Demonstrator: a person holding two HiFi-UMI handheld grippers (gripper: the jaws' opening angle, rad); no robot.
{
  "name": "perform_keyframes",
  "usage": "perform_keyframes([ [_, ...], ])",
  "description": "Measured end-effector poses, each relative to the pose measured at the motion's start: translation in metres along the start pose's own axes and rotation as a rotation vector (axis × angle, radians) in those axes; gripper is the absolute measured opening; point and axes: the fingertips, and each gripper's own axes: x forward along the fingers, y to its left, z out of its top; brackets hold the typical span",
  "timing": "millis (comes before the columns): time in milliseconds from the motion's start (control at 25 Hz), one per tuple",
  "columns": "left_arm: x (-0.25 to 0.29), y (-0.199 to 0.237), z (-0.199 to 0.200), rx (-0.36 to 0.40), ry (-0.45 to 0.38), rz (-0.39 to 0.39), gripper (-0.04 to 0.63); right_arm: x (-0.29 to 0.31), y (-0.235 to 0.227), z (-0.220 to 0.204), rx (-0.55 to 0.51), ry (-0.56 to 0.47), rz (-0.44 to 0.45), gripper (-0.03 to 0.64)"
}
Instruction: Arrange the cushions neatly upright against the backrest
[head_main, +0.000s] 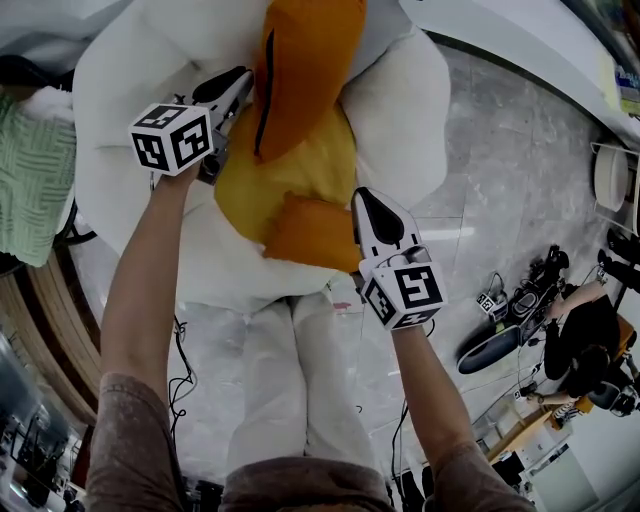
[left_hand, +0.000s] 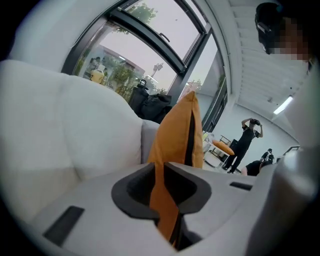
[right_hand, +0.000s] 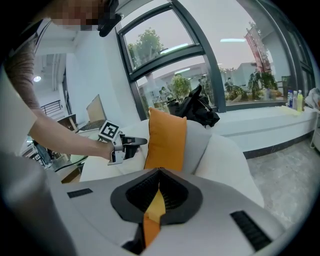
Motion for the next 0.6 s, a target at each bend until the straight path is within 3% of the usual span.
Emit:
perform_keyframes([
  [160,-0.012,-0.013,0.001,0.135,-0.008,0.066,0.064,-0.001,0.0,0.004,0.001,-0.005,-0.006,0.02],
  [200,-0.01,-0.021,-0.001,0.165,-0.002,0.06,0.105,-0.001,0.0,0.005,0.001,-0.006,-0.008,0.019],
  [280,-0.003,-0.036,-0.005,0.207,0.007,0.043,0.271,-0.001,0.001,0.008,0.004,-0.009,-0.009,0.018],
  [360,0.007,-0.048,-0.008,0.247,0.016,0.035,0.351,-0.001,0.003,0.01,0.007,-0.014,-0.007,0.02],
  [480,0.022,-0.056,-0.01,0.291,0.032,0.038,0.403,-0.003,0.003,0.01,0.01,-0.018,-0.005,0.02],
  [600,0.032,-0.052,-0.009,0.3,0.047,0.08,0.405,-0.006,-0.001,0.007,0.017,-0.017,-0.014,0.018],
])
